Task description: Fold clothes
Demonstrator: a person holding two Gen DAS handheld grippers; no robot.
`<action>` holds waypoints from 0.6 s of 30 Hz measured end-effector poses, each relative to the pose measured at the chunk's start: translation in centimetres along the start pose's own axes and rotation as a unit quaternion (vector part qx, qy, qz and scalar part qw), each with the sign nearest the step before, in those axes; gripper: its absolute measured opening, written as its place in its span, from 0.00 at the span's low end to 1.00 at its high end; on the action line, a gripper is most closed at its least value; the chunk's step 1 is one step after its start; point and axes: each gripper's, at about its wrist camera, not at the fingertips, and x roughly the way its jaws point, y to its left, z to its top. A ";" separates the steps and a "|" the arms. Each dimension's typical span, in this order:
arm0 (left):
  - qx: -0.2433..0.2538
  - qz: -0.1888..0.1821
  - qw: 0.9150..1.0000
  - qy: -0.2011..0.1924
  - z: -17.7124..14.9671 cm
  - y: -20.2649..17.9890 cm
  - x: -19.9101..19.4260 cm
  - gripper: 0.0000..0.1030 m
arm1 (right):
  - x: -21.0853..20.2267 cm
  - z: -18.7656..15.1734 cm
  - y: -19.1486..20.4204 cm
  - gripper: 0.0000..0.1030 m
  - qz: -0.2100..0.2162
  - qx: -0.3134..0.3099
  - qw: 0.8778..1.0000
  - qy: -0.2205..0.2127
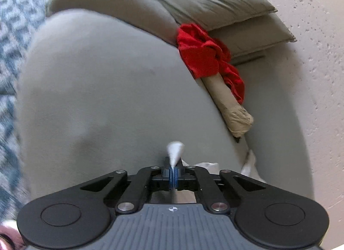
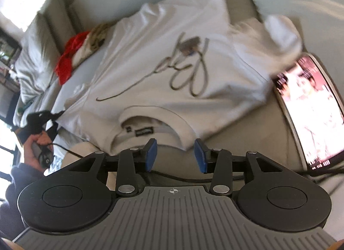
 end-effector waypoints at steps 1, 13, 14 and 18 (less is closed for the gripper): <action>0.027 0.019 0.999 -0.009 -0.1 -0.4 -0.9 0.04 | -0.5 -0.1 -0.8 0.43 -0.003 0.009 1.000 -0.004; 0.250 -0.065 0.963 0.082 -7.9 -10.7 -10.8 0.32 | -6.5 3.8 -12.7 0.55 0.123 0.264 0.938 -0.187; 0.263 -0.085 0.955 0.107 -9.5 -11.6 -10.6 0.35 | -6.3 4.3 -13.5 0.56 0.105 0.278 0.934 -0.197; 0.309 -0.114 0.926 0.183 -16.0 -14.7 -8.7 0.39 | -5.0 6.8 -16.3 0.54 0.039 0.309 0.929 -0.202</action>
